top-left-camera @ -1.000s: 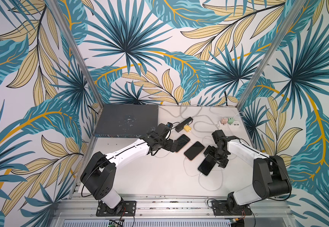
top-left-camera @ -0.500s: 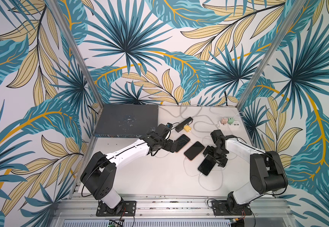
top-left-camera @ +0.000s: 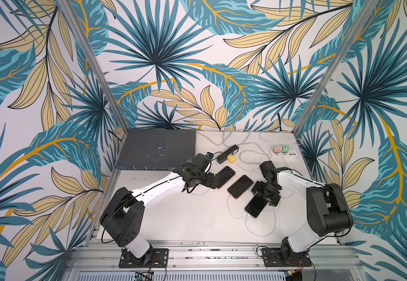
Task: Unplug the charging cable from the phone
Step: Pick up the phone at the center of the board.
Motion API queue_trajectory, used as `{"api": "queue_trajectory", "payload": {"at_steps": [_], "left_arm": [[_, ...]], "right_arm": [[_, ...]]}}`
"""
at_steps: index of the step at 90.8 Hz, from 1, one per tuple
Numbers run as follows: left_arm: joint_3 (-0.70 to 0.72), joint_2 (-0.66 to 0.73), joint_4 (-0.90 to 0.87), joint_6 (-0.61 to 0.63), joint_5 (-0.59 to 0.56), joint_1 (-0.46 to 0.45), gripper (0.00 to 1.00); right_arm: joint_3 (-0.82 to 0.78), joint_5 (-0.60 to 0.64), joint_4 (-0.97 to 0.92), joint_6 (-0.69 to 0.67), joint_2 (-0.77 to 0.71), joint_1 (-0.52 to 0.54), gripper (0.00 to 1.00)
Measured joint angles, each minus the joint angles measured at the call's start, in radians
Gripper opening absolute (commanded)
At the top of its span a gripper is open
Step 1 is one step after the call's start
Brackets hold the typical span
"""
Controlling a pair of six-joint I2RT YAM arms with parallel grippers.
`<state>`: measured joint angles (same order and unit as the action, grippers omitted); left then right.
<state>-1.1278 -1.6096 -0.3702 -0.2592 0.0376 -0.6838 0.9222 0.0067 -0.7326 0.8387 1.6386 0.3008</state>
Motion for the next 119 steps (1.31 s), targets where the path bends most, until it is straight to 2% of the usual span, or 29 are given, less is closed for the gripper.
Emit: {"api": "queue_trajectory", "payload": {"at_steps": [32, 59, 92, 119], "left_arm": [[0.0, -0.041, 0.0, 0.0, 0.009, 0.0, 1.0], [-0.023, -0.054, -0.004, 0.001, 0.043, 0.0, 1.0], [-0.04, -0.069, -0.005, 0.033, 0.174, -0.016, 0.96], [-0.048, -0.088, -0.008, 0.055, 0.249, -0.027, 0.96]], "right_arm": [[-0.008, -0.004, 0.008, 0.016, -0.008, -0.003, 0.73], [0.004, -0.032, 0.008, 0.016, -0.01, -0.004, 0.73], [0.104, -0.06, -0.02, -0.013, -0.038, -0.035, 0.71], [0.09, -0.08, -0.021, -0.025, -0.038, -0.039, 0.71]]}}
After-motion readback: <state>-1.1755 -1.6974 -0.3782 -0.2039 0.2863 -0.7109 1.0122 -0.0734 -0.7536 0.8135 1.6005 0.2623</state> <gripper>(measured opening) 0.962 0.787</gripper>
